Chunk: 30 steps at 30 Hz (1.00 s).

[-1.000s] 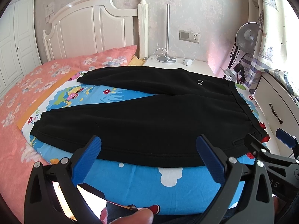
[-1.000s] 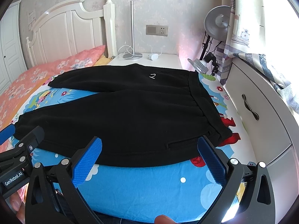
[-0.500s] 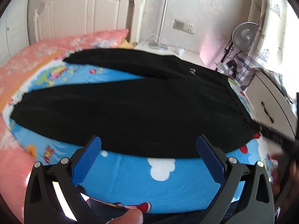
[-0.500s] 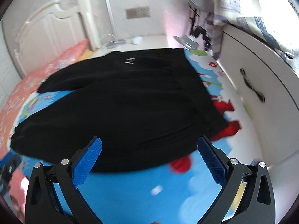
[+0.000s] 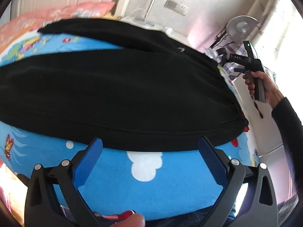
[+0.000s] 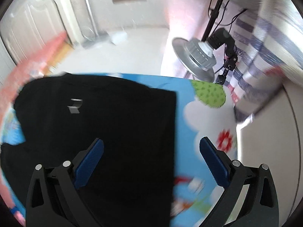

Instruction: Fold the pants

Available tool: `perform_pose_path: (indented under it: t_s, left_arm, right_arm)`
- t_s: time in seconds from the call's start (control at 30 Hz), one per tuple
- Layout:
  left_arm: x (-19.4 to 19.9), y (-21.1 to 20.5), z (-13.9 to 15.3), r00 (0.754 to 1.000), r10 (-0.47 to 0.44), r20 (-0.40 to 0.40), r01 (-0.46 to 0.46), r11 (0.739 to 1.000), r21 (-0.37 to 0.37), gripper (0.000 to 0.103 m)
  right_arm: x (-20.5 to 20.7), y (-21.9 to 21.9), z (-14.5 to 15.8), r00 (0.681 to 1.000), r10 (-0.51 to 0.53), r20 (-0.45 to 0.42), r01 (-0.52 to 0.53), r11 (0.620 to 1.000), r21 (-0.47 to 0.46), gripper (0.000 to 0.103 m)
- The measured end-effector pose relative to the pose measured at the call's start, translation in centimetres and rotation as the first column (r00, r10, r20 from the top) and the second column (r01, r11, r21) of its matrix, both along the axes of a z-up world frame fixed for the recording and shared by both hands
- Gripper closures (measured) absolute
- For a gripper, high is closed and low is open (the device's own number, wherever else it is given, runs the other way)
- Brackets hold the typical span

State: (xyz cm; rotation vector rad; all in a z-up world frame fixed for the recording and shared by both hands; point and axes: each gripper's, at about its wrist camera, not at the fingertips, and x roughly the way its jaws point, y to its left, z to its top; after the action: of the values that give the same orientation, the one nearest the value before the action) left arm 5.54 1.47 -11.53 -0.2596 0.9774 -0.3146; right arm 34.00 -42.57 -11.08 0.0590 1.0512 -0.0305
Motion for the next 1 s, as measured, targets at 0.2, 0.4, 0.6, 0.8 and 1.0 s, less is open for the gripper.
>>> perform_pose_path:
  t_s: [0.2, 0.4, 0.6, 0.8, 1.0]
  left_arm:
    - [3.5, 0.9, -0.8, 0.997, 0.055, -0.056, -0.055, 0.999, -0.001, 0.003]
    - [6.2, 1.7, -0.6, 0.991, 0.101, -0.086, -0.101, 0.995, 0.012, 0.003]
    - [7.9, 2.1, -0.2, 0.988, 0.124, -0.096, -0.122, 0.992, 0.029, 0.004]
    - [9.6, 1.5, 0.9, 0.991, 0.119, -0.062, -0.118, 0.993, 0.014, 0.004]
    - [10.6, 2.1, 4.1, 0.992, 0.112, 0.049, -0.111, 0.993, -0.034, 0.004]
  right_arm:
    - [5.4, -3.3, -1.9, 0.998, 0.055, -0.035, -0.05, 0.991, 0.122, 0.013]
    - [8.7, -2.6, -3.6, 0.989, 0.133, -0.069, -0.125, 0.986, 0.109, 0.025]
    - [10.0, -1.8, -3.7, 0.976, 0.213, -0.043, -0.207, 0.973, 0.106, 0.058]
    - [5.5, 0.7, 2.8, 0.96, 0.24, 0.143, -0.248, 0.968, 0.038, 0.068]
    - [-10.1, 7.6, 9.9, 0.853, 0.326, 0.406, -0.332, 0.942, -0.059, 0.069]
